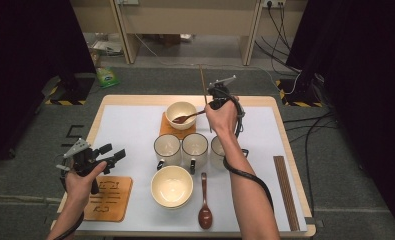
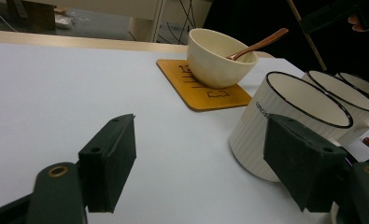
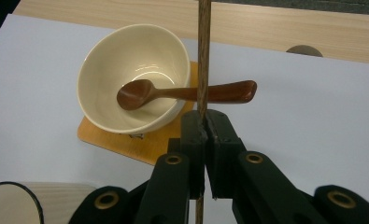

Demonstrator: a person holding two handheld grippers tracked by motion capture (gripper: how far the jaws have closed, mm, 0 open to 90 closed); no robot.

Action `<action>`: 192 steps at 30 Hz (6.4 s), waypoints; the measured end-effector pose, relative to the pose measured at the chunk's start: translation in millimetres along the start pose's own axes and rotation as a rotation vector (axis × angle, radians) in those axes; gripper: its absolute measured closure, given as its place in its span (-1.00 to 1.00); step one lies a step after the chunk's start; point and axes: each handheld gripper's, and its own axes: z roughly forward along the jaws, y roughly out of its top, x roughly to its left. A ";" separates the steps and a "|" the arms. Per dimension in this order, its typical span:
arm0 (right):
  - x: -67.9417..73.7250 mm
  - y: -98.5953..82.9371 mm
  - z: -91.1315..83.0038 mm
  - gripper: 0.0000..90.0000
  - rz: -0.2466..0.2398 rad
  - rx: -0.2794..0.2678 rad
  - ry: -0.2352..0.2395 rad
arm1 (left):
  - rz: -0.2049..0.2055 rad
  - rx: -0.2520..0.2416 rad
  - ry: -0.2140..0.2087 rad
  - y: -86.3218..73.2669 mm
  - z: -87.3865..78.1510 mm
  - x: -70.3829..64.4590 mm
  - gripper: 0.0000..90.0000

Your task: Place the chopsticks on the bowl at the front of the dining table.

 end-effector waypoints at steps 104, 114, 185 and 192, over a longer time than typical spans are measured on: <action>9.5 -6.4 33.0 0.91 -0.065 0.128 0.025 | -0.002 -0.006 -0.001 0.7 0.7 -0.8 -0.45; 9.8 -4.6 31.9 0.91 -0.073 0.126 0.025 | -0.001 -0.004 -0.002 0.4 1.4 -1.3 -0.45; 17.6 -9.8 37.5 0.61 -0.137 0.164 0.096 | 0.000 0.000 -0.007 0.0 4.1 -3.3 -0.45; 17.5 -12.8 40.1 0.60 -0.148 0.187 0.099 | -0.001 -0.001 -0.007 0.2 4.1 -3.1 -0.45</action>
